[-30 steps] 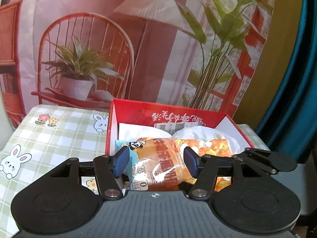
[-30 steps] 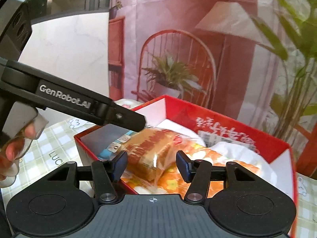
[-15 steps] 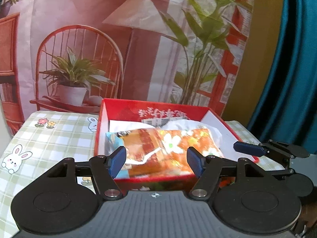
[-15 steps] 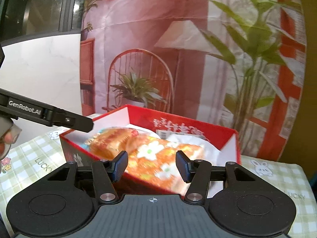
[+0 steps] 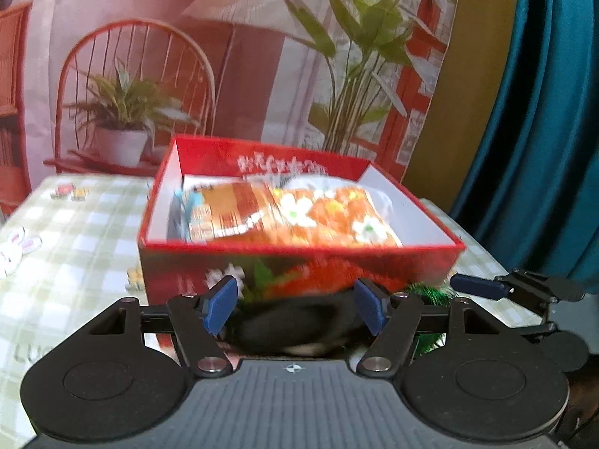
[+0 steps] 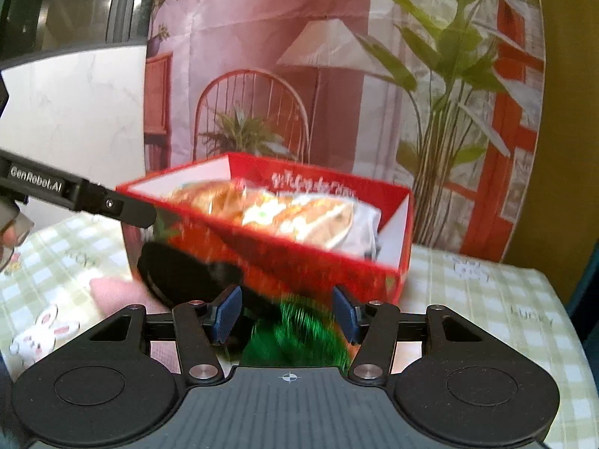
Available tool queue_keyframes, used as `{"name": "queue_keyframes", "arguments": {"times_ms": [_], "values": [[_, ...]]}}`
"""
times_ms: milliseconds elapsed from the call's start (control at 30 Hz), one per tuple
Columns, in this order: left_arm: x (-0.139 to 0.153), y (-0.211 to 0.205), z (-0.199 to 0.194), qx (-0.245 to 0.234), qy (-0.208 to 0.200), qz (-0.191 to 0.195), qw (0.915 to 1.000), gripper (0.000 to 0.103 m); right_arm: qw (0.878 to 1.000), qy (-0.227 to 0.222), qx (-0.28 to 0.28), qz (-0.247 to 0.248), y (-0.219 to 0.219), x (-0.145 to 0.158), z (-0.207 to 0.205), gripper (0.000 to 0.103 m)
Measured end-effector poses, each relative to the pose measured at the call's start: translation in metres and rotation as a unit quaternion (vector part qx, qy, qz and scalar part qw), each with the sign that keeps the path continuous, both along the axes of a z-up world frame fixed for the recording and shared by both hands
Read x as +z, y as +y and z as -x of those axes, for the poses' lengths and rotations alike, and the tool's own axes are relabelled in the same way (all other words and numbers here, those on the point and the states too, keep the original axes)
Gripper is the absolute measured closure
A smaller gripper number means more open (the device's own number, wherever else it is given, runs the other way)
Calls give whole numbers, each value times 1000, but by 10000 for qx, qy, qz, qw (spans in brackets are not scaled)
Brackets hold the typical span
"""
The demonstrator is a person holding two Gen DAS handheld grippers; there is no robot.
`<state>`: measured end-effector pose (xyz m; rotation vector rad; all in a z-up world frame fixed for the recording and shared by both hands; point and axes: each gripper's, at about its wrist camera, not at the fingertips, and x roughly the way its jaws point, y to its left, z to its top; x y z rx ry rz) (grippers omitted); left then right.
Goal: Organize soft objects
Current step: 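Move both grippers down and grasp the green tassel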
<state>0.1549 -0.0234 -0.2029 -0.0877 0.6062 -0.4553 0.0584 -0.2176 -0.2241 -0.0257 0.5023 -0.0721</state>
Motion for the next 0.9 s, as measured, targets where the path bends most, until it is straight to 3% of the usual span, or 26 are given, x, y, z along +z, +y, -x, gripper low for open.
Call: {"name": "queue_keyframes", "arguments": {"times_ms": [300,633,900], "values": [[-18,-12,0,-234,460,152,9985,32,9983,519,-194,-181,-4,-30,3,45],[-31,-31,-9,-606,817,347,9942,32,9906,895,-156,-1023,-20,-51,-10,46],[-41,-44,-12,-743,942,403,9920,32,9855,908,-19,-1435,-18,-56,-23,58]]}}
